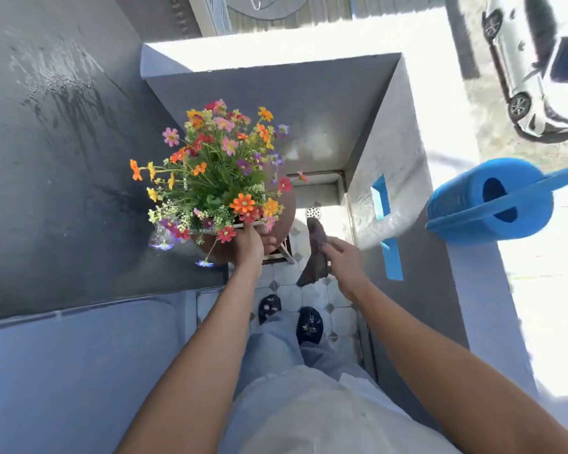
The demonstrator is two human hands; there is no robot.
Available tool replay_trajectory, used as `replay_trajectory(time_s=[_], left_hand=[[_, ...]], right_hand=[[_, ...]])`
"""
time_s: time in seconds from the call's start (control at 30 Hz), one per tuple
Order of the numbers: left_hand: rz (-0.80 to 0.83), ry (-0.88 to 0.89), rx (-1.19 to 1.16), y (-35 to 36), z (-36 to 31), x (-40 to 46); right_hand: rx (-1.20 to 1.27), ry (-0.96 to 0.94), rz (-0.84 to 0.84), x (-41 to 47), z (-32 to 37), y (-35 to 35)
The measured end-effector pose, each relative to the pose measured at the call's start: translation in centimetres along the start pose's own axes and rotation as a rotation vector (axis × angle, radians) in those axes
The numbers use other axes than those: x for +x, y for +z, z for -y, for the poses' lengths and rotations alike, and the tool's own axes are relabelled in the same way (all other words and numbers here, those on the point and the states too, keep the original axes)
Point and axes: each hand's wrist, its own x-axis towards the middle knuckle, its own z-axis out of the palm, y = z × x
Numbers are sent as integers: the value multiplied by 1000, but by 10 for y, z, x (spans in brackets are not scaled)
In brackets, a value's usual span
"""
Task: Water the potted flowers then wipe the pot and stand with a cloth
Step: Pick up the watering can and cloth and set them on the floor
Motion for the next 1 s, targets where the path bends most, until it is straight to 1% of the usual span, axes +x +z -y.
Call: replay_trajectory(time_s=[0.03, 0.13, 0.2, 0.3, 0.37, 0.43, 0.5, 0.57, 0.67, 0.73, 0.8, 0.87, 1.0], left_hand=[[41, 0, 98, 2, 2, -5], [250, -18, 393, 12, 3, -26], [352, 36, 485, 19, -7, -42], [403, 221, 497, 38, -36, -72], [441, 337, 471, 57, -58, -102], [543, 366, 387, 81, -72, -138], [647, 318, 301, 108, -75, -172], [749, 258, 270, 134, -70, -203], [892, 171, 276, 171, -54, -238], [929, 47, 266, 196, -41, -254], [930, -119, 212, 221, -25, -265], [893, -225, 83, 243, -11, -272], [770, -268, -231, 282, 2, -264]], right_hand=[[45, -1, -14, -8, 7, -2], [155, -32, -69, -33, 33, -10], [221, -69, -118, -51, 52, -17], [342, -165, -177, -79, 81, -35], [476, -237, -233, -99, 99, -51], [602, -312, -342, -120, 112, -71], [712, -384, -457, -139, 120, -92], [796, -434, -584, -158, 123, -115], [884, -440, -762, -185, 123, -148], [919, -435, -839, -200, 121, -167], [940, -417, -887, -212, 118, -184], [948, -401, -916, -219, 112, -199], [950, -389, -898, -224, 99, -217]])
